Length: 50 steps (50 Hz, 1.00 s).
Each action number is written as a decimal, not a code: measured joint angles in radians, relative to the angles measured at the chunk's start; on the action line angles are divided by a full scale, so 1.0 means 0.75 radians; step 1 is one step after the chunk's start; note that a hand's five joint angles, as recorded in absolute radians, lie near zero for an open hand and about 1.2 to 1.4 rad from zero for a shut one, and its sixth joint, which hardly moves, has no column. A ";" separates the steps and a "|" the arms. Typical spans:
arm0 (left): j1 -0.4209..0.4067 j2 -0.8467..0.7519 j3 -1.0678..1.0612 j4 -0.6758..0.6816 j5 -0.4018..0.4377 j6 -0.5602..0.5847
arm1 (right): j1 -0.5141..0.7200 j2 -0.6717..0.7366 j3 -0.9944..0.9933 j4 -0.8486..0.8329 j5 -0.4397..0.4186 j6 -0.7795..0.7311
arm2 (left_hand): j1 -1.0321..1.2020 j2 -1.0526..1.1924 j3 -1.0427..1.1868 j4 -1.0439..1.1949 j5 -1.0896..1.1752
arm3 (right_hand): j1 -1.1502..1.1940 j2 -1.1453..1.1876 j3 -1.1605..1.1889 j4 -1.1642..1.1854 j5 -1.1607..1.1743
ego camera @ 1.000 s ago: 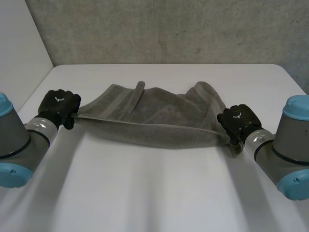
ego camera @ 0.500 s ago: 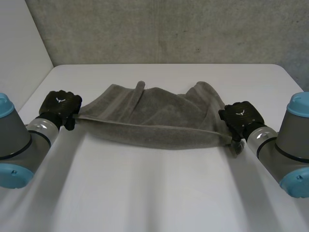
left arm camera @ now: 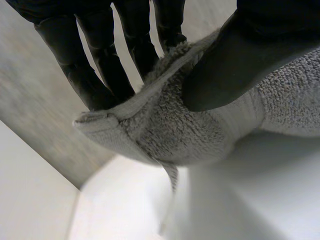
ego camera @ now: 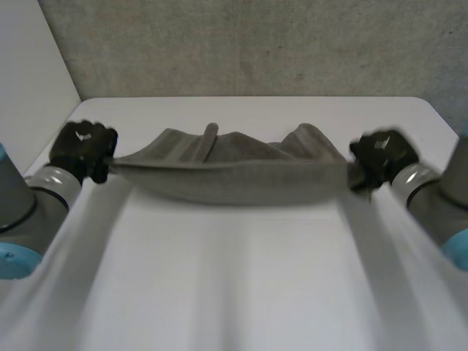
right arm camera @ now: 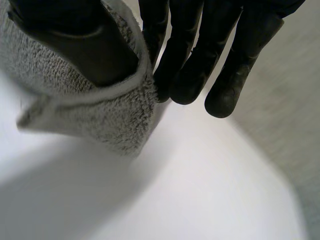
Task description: Fold the towel.
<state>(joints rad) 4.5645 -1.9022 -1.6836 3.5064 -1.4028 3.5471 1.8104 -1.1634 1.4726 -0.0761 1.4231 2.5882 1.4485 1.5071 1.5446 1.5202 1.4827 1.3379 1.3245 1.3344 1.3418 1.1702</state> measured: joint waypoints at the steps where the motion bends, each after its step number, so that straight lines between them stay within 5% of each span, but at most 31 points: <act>1: 0.000 0.017 0.002 -0.002 0.000 -0.006 | 0.000 -0.033 -0.006 0.006 0.000 0.000 | 0.000 0.000 0.000 0.000 0.000 | 0.000 0.000 0.000 0.000 0.000; 8: 0.012 0.257 0.054 -0.030 0.002 -0.159 | -0.010 -0.337 -0.168 0.161 -0.022 -0.027 | 0.001 0.000 0.001 0.000 0.000 | 0.000 0.000 0.000 0.000 0.000; 15: 0.036 0.403 0.162 -0.161 0.013 -0.282 | -0.039 -0.339 -0.402 0.536 -0.078 -0.213 | 0.001 0.013 0.001 0.000 0.011 | 0.000 0.000 0.000 0.000 0.000; 23: 0.051 0.221 0.278 -0.402 0.018 -0.202 | -0.042 -0.191 -0.454 0.726 -0.073 -0.481 | 0.001 0.013 0.002 0.000 0.011 | 0.000 0.007 0.000 0.000 0.000; 32: -0.020 -0.144 0.482 -0.523 0.000 0.076 | -0.009 0.069 -0.554 0.686 -0.049 -0.622 | 0.001 0.013 0.004 0.000 0.011 | 0.000 0.011 0.000 0.000 0.009; 40: -0.065 -0.265 0.803 -0.304 -0.040 0.096 | 0.064 0.212 -0.810 0.205 -0.011 -0.611 | 0.001 0.013 0.005 0.000 0.012 | 0.000 0.011 0.000 0.000 0.012; 45: -0.062 -0.216 0.879 0.006 -0.069 -0.049 | 0.081 0.158 -0.772 -0.375 0.006 -0.522 | 0.001 0.013 0.005 0.000 0.019 | 0.000 0.011 0.000 0.000 0.012; 50: -0.039 -0.150 0.846 0.143 -0.077 -0.235 | 0.078 0.050 -0.661 -0.584 0.015 -0.422 | 0.001 0.013 0.005 0.000 0.024 | 0.000 0.011 0.002 0.000 0.017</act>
<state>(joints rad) 4.5353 -2.0145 -1.0492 3.6135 -1.4607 3.3709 1.8690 -1.1257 0.9772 -0.5141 1.4341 2.2719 1.4495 1.5172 1.5486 1.5202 1.5010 1.3380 1.3328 1.3362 1.3417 1.1832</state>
